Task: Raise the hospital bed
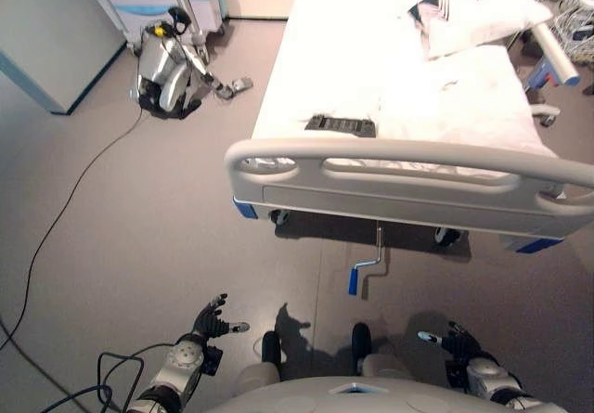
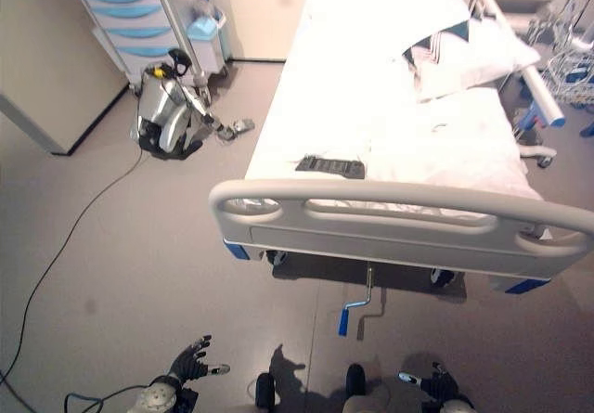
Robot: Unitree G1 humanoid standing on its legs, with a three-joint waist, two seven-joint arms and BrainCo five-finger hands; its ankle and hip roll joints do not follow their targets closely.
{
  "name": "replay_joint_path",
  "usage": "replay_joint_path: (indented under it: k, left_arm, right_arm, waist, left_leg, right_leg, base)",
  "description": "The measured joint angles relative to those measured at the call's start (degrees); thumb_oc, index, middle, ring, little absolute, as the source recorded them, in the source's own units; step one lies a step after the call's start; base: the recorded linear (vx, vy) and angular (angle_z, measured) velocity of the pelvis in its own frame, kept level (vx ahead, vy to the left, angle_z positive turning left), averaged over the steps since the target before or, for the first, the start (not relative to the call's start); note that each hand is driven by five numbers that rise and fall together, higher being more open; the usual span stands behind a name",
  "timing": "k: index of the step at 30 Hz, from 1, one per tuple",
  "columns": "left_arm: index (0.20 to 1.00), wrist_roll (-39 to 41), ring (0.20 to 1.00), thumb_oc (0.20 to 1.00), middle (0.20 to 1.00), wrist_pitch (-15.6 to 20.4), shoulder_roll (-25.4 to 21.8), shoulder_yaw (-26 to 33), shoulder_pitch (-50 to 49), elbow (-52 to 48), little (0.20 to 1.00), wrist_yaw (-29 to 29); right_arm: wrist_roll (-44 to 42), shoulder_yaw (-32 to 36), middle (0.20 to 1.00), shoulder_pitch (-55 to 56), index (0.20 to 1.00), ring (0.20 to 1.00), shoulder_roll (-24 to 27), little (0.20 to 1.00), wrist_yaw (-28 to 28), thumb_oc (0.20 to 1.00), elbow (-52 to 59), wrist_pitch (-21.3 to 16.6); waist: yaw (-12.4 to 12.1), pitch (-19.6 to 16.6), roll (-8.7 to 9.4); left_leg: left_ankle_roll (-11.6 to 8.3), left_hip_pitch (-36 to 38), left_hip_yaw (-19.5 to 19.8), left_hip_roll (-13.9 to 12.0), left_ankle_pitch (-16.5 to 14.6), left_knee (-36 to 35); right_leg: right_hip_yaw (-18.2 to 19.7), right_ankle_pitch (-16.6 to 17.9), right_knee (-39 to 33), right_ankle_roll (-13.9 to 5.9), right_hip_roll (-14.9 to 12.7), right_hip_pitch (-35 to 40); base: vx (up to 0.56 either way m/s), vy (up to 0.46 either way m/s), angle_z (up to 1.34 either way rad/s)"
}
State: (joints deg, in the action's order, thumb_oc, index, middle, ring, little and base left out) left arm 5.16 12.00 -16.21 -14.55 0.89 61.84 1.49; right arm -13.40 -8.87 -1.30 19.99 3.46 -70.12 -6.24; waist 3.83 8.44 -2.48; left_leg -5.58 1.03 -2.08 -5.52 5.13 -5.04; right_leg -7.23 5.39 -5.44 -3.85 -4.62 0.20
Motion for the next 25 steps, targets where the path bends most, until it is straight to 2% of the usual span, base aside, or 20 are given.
replay_joint_path:
  k: [4, 9, 25]
  left_arm:
    - [1.0, -0.06, 1.0, 1.0, 1.0, -0.29, 0.51, 0.11, -1.61, 0.59, 1.0, -0.19]
    - [1.0, -1.19, 1.0, 1.0, 1.0, -0.55, 1.3, 0.14, -2.02, 2.75, 1.0, -0.12]
    - [1.0, -2.2, 1.0, 1.0, 1.0, -1.12, 3.75, 0.07, -3.25, 4.53, 1.0, 0.1]
  right_arm:
    - [1.61, -0.06, 1.0, 2.29, 1.0, 1.0, -1.76, 1.0, 0.04, 1.0, 1.57, -0.02]
    - [2.69, -0.04, 1.0, 4.69, 1.0, 1.0, -3.34, 1.0, 0.03, 1.0, 1.29, 0.0]
    - [2.69, -0.58, 1.0, 5.96, 1.0, 1.0, -3.71, 1.0, 0.17, 1.0, 1.38, -0.02]
  waist:
    - [-0.11, -2.24, 0.83]
    - [-0.03, -4.51, 0.72]
    - [-0.12, -6.64, 0.75]
  left_leg:
    - [-0.1, 2.43, -0.85, -0.45, -0.97, -0.3]
    - [-0.06, 2.6, -0.86, -0.54, -0.94, -0.36]
    - [-0.12, 4.29, -0.84, -0.77, -1.0, -0.38]
  right_leg:
    - [0.54, -0.19, -0.01, 0.27, 0.43, 1.82]
    - [0.53, -0.35, -0.02, 0.53, 0.44, 2.58]
    - [0.5, -0.49, -0.03, 0.74, 0.61, 4.0]
  base:
    - [0.02, 0.003, -0.1]
    - [0.03, 0.011, 0.0]
    - [0.01, 0.005, 0.0]
